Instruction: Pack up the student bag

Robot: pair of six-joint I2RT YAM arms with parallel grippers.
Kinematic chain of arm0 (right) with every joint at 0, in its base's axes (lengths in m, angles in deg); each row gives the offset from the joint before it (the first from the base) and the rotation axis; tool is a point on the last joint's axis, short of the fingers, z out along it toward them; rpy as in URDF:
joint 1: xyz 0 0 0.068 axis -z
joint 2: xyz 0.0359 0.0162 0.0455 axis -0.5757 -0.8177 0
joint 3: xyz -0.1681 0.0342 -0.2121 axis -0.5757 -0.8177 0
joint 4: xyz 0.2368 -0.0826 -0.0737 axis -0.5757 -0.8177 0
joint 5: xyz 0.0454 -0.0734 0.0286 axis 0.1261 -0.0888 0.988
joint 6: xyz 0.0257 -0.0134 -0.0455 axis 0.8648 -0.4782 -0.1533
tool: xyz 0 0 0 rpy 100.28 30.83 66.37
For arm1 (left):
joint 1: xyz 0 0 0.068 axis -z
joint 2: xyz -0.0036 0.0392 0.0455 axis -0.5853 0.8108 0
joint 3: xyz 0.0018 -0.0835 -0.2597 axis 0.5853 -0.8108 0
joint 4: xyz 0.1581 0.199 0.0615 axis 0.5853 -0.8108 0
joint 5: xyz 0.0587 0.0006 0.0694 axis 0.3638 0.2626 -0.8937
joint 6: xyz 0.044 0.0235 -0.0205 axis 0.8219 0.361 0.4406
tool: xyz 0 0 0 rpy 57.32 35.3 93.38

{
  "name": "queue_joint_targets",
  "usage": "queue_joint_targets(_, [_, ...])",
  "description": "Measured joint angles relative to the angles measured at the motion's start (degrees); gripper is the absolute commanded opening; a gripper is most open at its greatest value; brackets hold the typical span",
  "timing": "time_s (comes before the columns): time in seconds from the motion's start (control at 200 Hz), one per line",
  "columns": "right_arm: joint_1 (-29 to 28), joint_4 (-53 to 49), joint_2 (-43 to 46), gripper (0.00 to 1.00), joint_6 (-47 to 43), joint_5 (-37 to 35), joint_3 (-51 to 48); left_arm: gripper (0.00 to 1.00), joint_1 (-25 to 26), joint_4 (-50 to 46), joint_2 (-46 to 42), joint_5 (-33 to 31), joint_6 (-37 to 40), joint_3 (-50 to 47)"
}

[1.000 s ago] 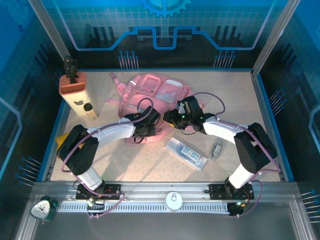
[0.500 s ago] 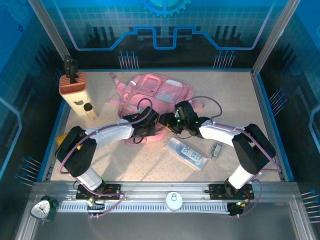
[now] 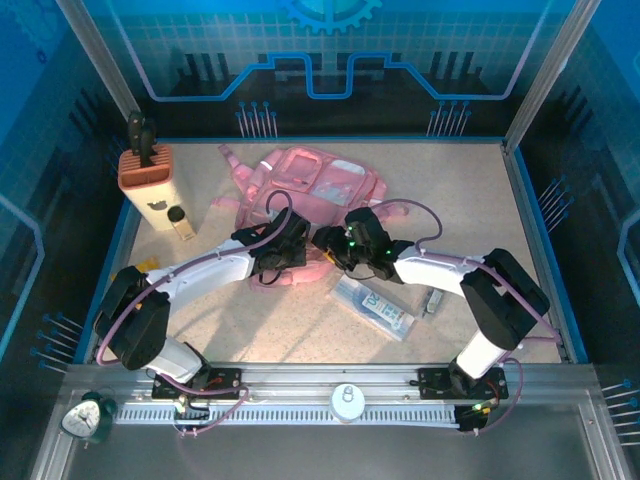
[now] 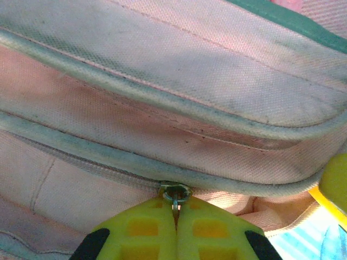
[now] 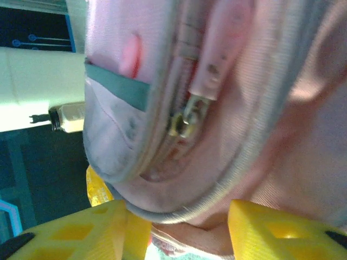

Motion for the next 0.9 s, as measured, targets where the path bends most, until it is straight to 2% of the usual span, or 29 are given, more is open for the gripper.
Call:
queue_joint_targets(0.105, [0.0, 0.39, -0.7, 0.35, -0.44, -1.31, 0.46, 0.0, -0.11, -0.96, 0.0, 0.13, 1.03, 0.79])
queue_joint_targets(0.235, [0.11, 0.04, -1.33, 0.12, -1.29, -2.36, 0.85, 0.0, -0.2, -2.19, 0.0, 0.17, 3.02, 1.55])
queue_joint_targets(0.335, [0.44, 0.31, -1.88, 0.0, -1.62, -2.29, 0.87, 0.0, -0.48, -3.21, 0.0, 0.52, 4.94, 1.66])
queue_joint_targets(0.605, [3.28, 0.61, -1.97, 0.0, -4.13, 0.39, 0.87, 0.0, -3.85, -3.98, 0.0, 1.05, 12.35, 1.73])
queue_joint_targets(0.79, [9.46, -2.27, -1.97, 0.0, -9.2, 6.4, 2.36, 0.0, -8.85, -2.97, 0.0, 0.57, 17.59, 0.87])
queue_joint_targets(0.901, [13.64, -6.82, -3.26, 0.0, -13.49, 10.21, 7.34, 0.0, -9.22, -1.36, -0.11, 1.77, 18.12, 0.72])
